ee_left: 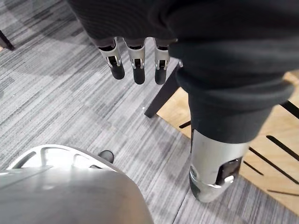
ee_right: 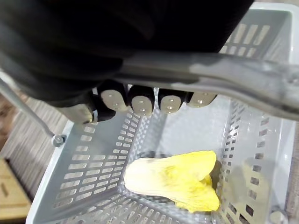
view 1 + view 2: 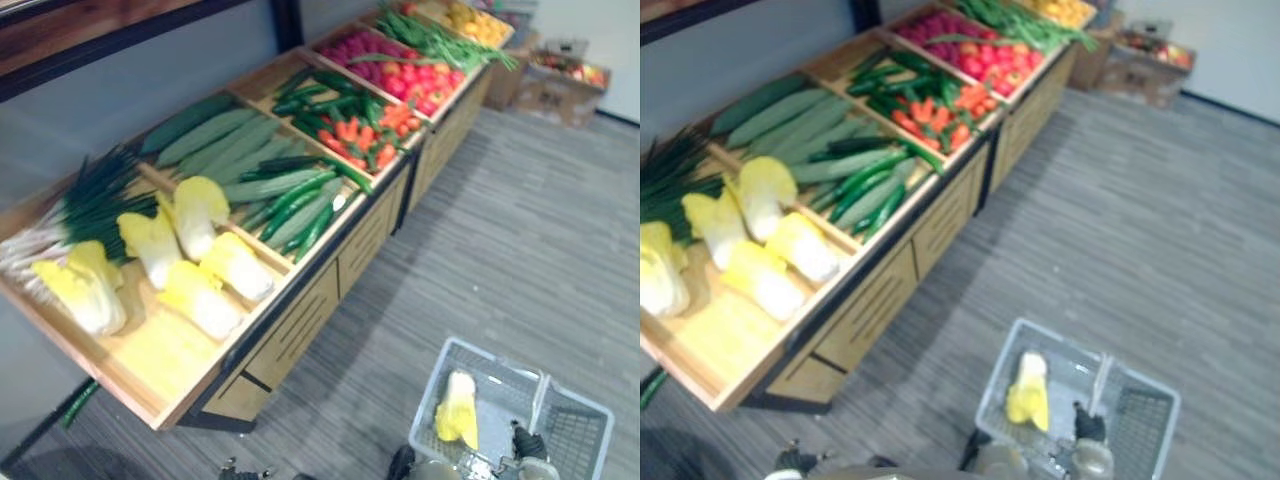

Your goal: Pick vegetable in the basket

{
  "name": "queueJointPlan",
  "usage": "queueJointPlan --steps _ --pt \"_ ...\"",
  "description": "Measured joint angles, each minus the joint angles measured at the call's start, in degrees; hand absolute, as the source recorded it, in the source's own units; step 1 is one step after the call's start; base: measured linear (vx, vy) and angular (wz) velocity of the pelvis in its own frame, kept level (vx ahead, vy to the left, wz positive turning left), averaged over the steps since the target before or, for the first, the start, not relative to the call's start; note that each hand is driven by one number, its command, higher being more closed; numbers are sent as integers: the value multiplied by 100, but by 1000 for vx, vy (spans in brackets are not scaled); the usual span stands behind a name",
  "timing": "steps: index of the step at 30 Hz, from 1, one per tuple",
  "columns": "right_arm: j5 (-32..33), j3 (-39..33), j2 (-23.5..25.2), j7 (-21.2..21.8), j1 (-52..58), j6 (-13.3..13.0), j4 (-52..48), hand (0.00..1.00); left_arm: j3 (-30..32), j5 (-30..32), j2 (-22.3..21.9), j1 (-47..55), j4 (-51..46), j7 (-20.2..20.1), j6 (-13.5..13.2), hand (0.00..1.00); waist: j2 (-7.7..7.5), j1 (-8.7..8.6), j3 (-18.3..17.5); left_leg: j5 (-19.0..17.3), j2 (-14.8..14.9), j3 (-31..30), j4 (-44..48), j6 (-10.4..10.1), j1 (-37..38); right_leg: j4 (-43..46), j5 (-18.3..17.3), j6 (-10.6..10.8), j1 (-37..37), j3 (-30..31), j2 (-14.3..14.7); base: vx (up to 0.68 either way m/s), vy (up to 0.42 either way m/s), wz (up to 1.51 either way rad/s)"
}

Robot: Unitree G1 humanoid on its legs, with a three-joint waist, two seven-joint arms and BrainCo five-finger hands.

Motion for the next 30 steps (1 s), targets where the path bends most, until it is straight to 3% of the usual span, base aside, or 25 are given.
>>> queueJointPlan --steps 4,7,9,10,11,12,14,17,18,19,20,21,22,24,26,29,30 --pt "35 -11 98 0 39 -32 156 100 58 -9 42 -69 60 5 -2 0 11 -18 -23 -64 400 -20 516 -47 -3 -278 92 -48 144 114 276 -7 -115 -40" --pt "31 143 76 4 60 -40 176 100 231 -138 86 -115 106 30 -4 0 -92 21 -34 -176 1110 -97 1957 -56 -44 -283 83 -146 309 385 431 37 -38 -46" --pt "15 321 -44 12 65 -55 176 100 321 -509 -9 -43 106 95 -15 0 63 30 -45 -72 1505 -1092 2953 101 -219 -379 163 -360 535 774 629 121 -39 -79" --pt "3 388 -48 14 60 -65 176 100 351 -601 1 -20 105 110 -20 0 46 44 -21 -86 1487 -1581 3166 170 -439 -420 184 -401 584 919 644 157 40 -103" --pt "-13 419 -67 24 28 -77 179 100 351 -802 -51 -35 91 128 -48 0 89 99 -39 -317 1106 -2736 3269 34 -790 -421 223 -424 558 1212 583 145 83 -91" --pt "-13 419 -101 26 5 -76 194 100 344 -814 -85 -39 74 128 -64 0 78 142 -20 -462 848 -3195 3179 -30 -887 -422 231 -413 552 1362 526 154 138 -119" --pt "-8 425 -178 34 -28 -81 353 100 174 -817 -140 -8 -3 120 -163 0 106 218 -19 -755 61 -4228 2481 -146 -1063 -439 282 -314 605 1817 284 134 164 -107" --pt "-6 424 -189 18 -51 -95 351 100 32 -805 -134 -29 -29 95 -227 0 154 213 -2 -677 -276 -5076 1172 -206 -1212 -511 225 -120 659 2177 150 114 271 -69" --pt "-6 433 -203 8 -50 -101 326 100 34 -804 -143 -26 -26 93 -266 0 197 214 12 -554 -314 -5311 726 -207 -1218 -504 195 -28 667 2273 133 111 401 -61" --pt "-8 497 -237 -8 -5 -110 230 100 35 -805 -209 -12 -20 80 -287 0 323 233 22 -286 -308 -5658 250 -364 -1244 -447 106 183 668 2398 138 106 341 -55" --pt "-8 526 -243 -12 16 -107 192 100 32 -803 -258 0 -17 72 -288 0 340 263 12 -32 -351 -5659 252 -414 -1208 -444 97 265 680 2460 107 202 386 -53" --pt "-9 753 -139 -25 96 -125 71 100 -26 -791 -147 18 -38 -139 -291 0 309 295 -40 15 -524 -5550 286 -323 -1230 -515 158 359 764 2469 -64 163 244 -30" --pt "-10 797 -107 -25 98 -135 60 100 -127 -758 -91 36 -60 -244 -301 0 267 295 -41 4 -548 -5513 287 -309 -1231 -501 157 358 750 2465 -96 218 298 -25" --pt "-33 1097 109 -42 46 -183 -131 100 -463 -603 150 29 -191 -635 -327 0 34 316 -75 -104 -672 -5289 320 -146 -1179 -444 172 368 638 2530 -246 215 203 -32" --pt "-79 1295 190 -13 23 -204 -143 100 -446 -586 178 22 -187 -691 -287 0 -87 342 -150 -250 -698 -5138 474 -97 -1151 -494 176 551 653 2678 -287 270 127 -46" --pt "-257 1334 221 28 10 -218 -128 100 -422 -564 168 -98 14 -656 -275 0 -77 411 -168 -523 -720 -4883 611 -1 -992 -209 -5 741 540 2897 -358 234 57 -52" --pt "-249 1302 188 28 -21 -230 -162 100 -434 -563 148 -144 86 -593 -266 0 -31 472 -160 -572 -669 -4771 566 12 -868 539 -138 721 166 2978 -311 206 36 -56"
